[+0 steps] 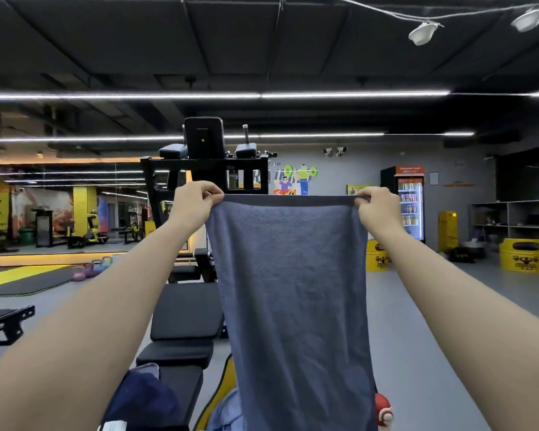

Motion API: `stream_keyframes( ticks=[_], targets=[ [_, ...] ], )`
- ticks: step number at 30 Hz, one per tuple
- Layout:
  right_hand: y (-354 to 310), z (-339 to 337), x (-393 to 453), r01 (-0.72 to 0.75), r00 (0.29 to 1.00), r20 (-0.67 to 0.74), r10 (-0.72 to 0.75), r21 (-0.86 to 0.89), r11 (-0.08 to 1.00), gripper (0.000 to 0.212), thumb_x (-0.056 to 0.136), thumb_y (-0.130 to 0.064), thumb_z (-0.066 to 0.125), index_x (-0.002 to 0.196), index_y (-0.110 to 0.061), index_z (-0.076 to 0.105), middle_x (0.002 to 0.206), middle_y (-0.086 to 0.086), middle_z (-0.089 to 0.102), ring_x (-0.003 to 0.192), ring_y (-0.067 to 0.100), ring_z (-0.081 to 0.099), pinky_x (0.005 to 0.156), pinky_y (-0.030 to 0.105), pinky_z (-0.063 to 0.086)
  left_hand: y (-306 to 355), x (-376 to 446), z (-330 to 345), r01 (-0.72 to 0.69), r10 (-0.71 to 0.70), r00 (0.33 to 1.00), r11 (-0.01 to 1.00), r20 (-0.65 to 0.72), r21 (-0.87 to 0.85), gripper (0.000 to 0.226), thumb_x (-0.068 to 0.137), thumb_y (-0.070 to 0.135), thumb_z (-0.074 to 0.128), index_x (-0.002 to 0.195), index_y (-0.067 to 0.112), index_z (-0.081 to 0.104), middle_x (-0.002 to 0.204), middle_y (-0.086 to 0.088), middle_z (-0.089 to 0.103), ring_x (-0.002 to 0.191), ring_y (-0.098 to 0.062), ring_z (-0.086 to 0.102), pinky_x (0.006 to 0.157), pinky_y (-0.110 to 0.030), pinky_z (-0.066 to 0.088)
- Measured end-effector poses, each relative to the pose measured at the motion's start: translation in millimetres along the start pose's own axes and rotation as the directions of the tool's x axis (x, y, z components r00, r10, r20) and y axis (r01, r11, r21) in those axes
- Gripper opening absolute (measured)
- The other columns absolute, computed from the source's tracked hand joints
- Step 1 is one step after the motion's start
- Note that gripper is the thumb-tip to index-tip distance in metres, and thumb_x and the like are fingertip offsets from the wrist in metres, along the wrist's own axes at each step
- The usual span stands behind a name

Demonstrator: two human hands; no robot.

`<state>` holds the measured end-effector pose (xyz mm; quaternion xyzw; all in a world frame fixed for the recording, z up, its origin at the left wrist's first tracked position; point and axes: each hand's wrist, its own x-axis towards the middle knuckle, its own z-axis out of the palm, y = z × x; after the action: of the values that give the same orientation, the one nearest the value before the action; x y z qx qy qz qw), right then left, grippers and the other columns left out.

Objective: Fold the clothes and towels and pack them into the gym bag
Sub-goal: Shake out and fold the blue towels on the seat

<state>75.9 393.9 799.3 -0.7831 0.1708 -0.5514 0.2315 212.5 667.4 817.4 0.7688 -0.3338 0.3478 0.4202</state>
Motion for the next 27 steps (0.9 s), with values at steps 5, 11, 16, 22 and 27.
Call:
stream_keyframes(
  ticks=[5,11,16,22,27],
  targets=[
    [17,2,-14,-0.064,0.993,0.097,0.064,-0.01,0.998,0.023,0.095,-0.007,0.052,0.111,0.001,0.068,0.113,0.02,0.064,0.106,0.032,0.054,0.078,0.028,0.037,-5,-10,13,0.042,-0.043,0.998,0.999,0.037,0.012,0.019,0.095,0.014,0.056,0.108,0.009,0.069,0.104,-0.005,0.062,0.095,-0.011,0.048,0.082,-0.023,0.035],
    [44,20,-30,-0.113,0.976,0.183,0.117,-0.032,0.993,0.021,0.094,-0.011,0.056,0.108,-0.003,0.07,0.111,0.017,0.066,0.111,0.033,0.054,0.084,0.029,0.04,-20,-28,31,0.093,-0.097,0.989,0.995,0.107,0.044,0.018,0.094,0.013,0.056,0.105,0.008,0.069,0.095,-0.005,0.061,0.09,-0.012,0.049,0.077,-0.02,0.032],
    [63,47,-52,-0.152,0.958,0.238,0.161,-0.053,0.987,0.02,0.093,-0.012,0.058,0.105,-0.005,0.072,0.108,0.016,0.067,0.118,0.033,0.051,0.098,0.032,0.04,-47,-50,55,0.177,-0.183,0.969,0.983,0.165,0.053,0.018,0.095,0.011,0.055,0.104,0.006,0.069,0.094,-0.006,0.061,0.088,-0.014,0.049,0.077,-0.024,0.034],
    [103,88,-90,-0.224,0.916,0.319,0.242,-0.093,0.97,0.021,0.093,-0.014,0.058,0.107,-0.004,0.071,0.108,0.014,0.067,0.107,0.03,0.057,0.08,0.026,0.038,-88,-88,96,0.263,-0.273,0.934,0.962,0.231,0.073,0.017,0.094,0.012,0.057,0.105,0.008,0.069,0.097,-0.003,0.06,0.089,-0.011,0.049,0.075,-0.023,0.036],
    [149,126,-126,-0.313,0.849,0.404,0.34,-0.134,0.94,0.02,0.093,-0.015,0.057,0.103,-0.004,0.071,0.106,0.017,0.067,0.089,0.024,0.053,0.073,0.027,0.035,-127,-125,134,0.367,-0.374,0.884,0.927,0.281,0.077,0.015,0.093,0.013,0.058,0.101,0.01,0.071,0.1,-0.008,0.068,0.092,-0.016,0.057,0.076,-0.024,0.04]
  ],
)
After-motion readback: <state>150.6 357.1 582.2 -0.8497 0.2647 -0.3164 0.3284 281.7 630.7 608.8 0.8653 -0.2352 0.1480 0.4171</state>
